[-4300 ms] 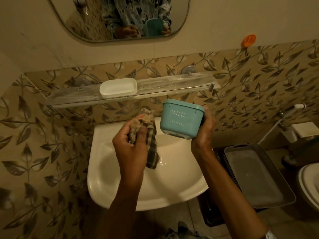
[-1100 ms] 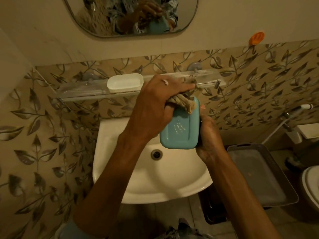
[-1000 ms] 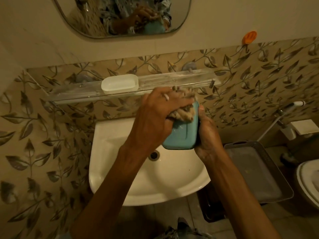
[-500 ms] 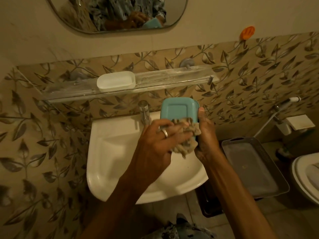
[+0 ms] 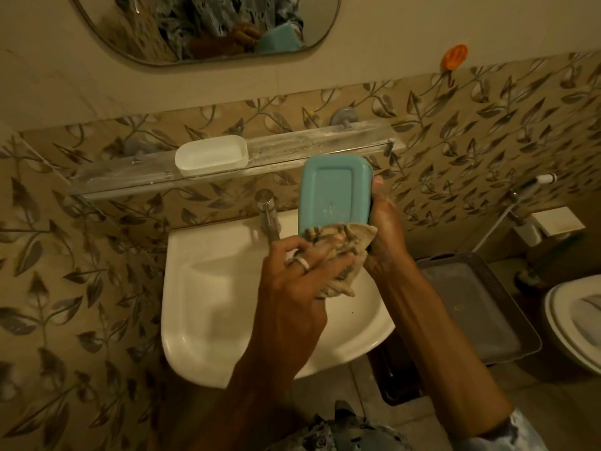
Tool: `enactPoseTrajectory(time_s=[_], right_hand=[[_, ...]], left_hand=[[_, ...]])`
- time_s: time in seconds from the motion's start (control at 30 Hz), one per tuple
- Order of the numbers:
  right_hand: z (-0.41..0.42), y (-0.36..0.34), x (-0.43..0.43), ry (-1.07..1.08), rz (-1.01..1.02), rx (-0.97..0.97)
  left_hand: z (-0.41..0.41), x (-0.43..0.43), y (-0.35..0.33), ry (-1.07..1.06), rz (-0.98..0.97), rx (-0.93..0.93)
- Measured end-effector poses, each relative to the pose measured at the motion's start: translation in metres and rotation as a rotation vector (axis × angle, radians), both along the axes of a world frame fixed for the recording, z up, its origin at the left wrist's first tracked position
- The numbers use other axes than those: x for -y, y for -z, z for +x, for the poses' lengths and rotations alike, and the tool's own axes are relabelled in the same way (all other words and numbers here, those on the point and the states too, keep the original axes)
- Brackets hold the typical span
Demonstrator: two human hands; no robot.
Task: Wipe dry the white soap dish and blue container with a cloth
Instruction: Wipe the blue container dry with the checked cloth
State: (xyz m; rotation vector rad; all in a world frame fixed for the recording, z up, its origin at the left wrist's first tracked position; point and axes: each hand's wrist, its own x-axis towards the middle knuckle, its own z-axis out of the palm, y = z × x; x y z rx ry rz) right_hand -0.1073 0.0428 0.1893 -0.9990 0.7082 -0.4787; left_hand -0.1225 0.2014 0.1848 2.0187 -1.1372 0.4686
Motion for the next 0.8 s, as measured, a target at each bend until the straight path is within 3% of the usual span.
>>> enactPoseTrajectory(time_s=[0.1, 0.2, 0.27, 0.47, 0.67, 0.8], right_hand=[[-0.004, 0.002, -0.007, -0.054, -0.039, 0.016], [-0.006, 0.002, -0.015, -0.164, 0.087, 0.085], [-0.005, 0.001, -0.016, -0.135, 0.145, 0.089], [-0.003, -0.006, -0.008, 0.004, -0.008, 0.055], [-0.006, -0.001, -0.018, -0.033, 0.009, 0.065], [-0.019, 0.014, -0.026, -0.085, 0.046, 0.088]], left_hand=[[0.002, 0.013, -0.009, 0.017, -0.005, 0.064], [0.015, 0.025, -0.033, -0.046, -0.038, 0.047], [0.025, 0.028, -0.050, -0.086, -0.056, 0.015], [0.037, 0.010, -0.030, -0.192, -0.039, -0.089], [-0.004, 0.015, -0.013, -0.038, -0.089, 0.085], [0.012, 0.032, -0.037, -0.076, -0.109, 0.076]])
